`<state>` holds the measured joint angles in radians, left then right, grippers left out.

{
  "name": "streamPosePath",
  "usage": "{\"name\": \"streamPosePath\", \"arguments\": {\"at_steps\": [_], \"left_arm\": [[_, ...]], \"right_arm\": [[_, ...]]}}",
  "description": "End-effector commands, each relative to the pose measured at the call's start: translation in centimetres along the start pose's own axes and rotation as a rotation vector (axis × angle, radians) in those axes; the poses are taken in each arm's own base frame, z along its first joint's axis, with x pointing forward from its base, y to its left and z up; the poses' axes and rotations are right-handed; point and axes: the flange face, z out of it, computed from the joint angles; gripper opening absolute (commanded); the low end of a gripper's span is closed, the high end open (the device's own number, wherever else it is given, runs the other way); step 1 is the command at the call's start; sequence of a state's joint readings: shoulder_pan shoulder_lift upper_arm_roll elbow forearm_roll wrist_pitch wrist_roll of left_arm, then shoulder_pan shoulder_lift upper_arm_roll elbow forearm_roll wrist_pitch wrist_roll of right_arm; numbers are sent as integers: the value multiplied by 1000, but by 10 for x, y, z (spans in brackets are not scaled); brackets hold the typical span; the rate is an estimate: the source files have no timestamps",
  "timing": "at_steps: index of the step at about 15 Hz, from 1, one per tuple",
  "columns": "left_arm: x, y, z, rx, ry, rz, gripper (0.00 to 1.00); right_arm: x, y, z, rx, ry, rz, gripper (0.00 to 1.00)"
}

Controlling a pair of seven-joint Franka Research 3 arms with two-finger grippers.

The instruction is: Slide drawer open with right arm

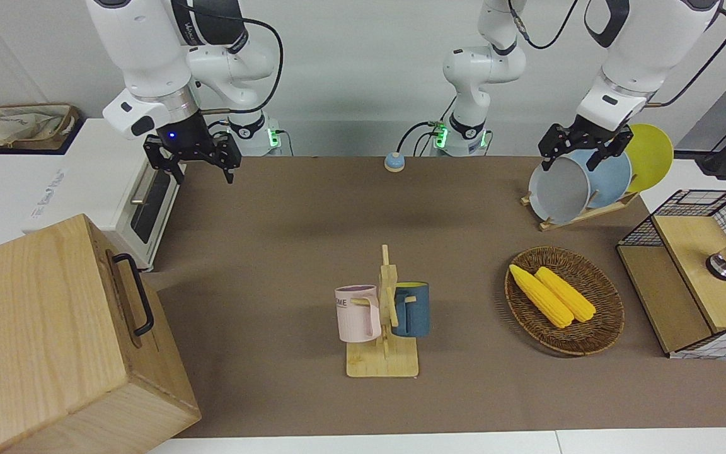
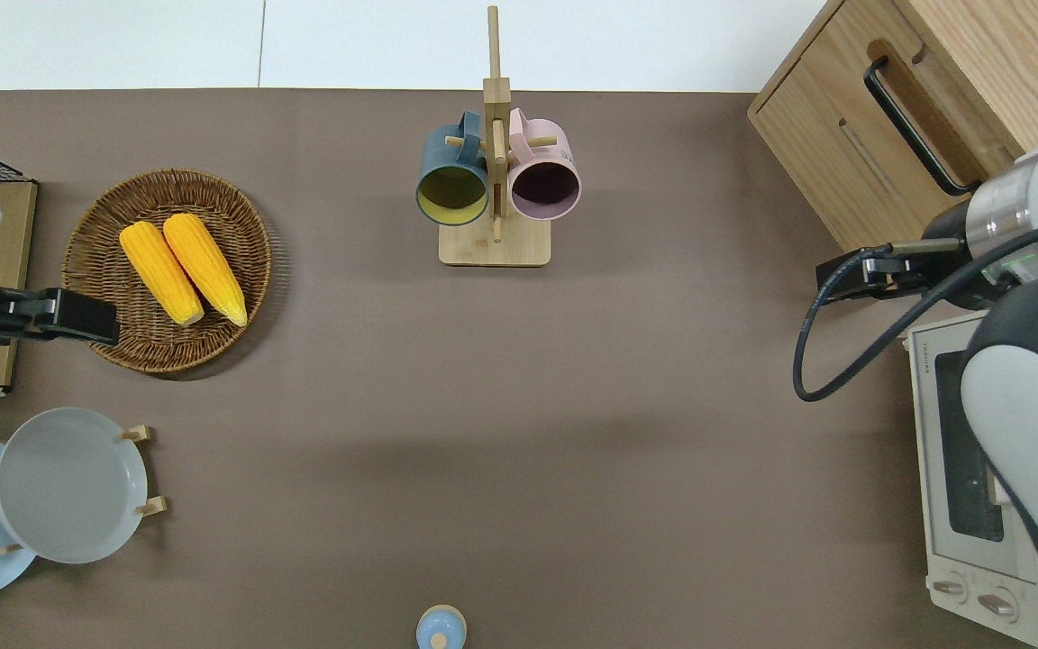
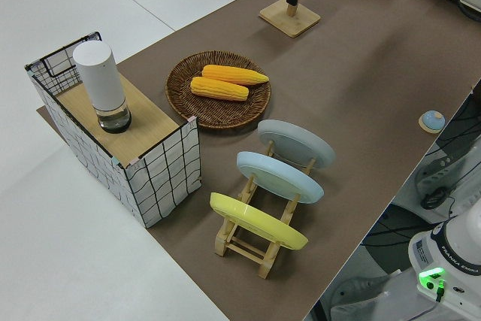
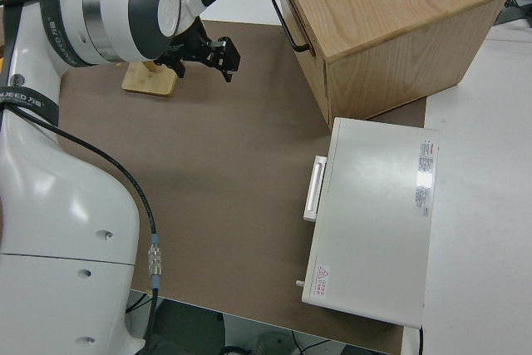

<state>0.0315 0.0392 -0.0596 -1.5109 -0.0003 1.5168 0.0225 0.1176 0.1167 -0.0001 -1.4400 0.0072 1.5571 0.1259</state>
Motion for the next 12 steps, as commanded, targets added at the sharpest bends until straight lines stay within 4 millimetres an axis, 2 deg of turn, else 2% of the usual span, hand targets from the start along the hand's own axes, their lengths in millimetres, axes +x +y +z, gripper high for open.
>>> {"name": "streamPosePath", "arguments": {"at_steps": [1,12], "left_arm": [[1,-1,-3,16,-7,11,993],[1,-1,-4,16,-5,11,993]], "right_arm": [[-2,-5,-4,-16,-6,-29,990],[0,2,-9,-126,18,-28,990]]}}
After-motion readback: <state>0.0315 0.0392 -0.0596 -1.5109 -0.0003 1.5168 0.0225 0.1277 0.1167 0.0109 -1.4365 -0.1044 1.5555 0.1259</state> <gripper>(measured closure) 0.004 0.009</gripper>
